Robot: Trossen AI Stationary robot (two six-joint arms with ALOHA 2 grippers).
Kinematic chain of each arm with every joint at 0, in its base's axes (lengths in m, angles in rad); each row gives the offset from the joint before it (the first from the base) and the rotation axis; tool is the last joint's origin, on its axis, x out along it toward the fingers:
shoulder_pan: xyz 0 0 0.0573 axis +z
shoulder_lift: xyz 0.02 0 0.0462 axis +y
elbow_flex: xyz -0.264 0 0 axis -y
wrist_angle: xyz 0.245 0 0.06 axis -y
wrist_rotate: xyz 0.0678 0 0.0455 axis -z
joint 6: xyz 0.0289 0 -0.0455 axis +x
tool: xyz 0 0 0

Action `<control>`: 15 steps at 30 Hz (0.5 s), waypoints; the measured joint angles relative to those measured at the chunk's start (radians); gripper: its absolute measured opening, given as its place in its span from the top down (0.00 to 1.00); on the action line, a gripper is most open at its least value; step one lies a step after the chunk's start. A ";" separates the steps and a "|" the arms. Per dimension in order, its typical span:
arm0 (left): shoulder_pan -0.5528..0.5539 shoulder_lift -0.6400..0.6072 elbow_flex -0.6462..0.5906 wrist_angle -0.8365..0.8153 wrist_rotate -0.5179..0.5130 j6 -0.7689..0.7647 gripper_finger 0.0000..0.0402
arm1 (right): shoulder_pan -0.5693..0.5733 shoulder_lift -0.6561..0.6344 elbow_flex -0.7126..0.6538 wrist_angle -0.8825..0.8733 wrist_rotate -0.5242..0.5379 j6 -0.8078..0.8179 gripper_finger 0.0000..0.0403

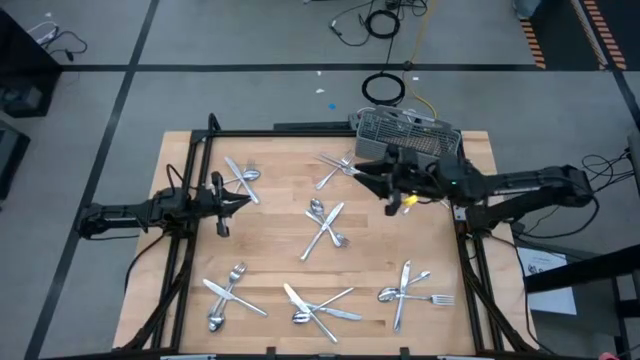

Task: Sort silverware
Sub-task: Put the silver table knife into the gray utensil holder

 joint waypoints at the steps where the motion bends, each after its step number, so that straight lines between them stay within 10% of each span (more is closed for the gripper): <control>1: 0.000 0.000 0.000 0.002 -0.002 0.000 0.89 | 0.004 0.020 0.010 -0.001 -0.002 0.009 0.68; 9: 0.000 0.000 0.000 0.165 -0.077 -0.465 0.89 | 0.005 0.117 0.058 -0.111 -0.146 0.125 0.68; 15: 0.000 0.000 0.000 0.170 -0.136 -0.740 0.89 | 0.004 0.118 0.184 -0.520 -0.172 0.223 0.68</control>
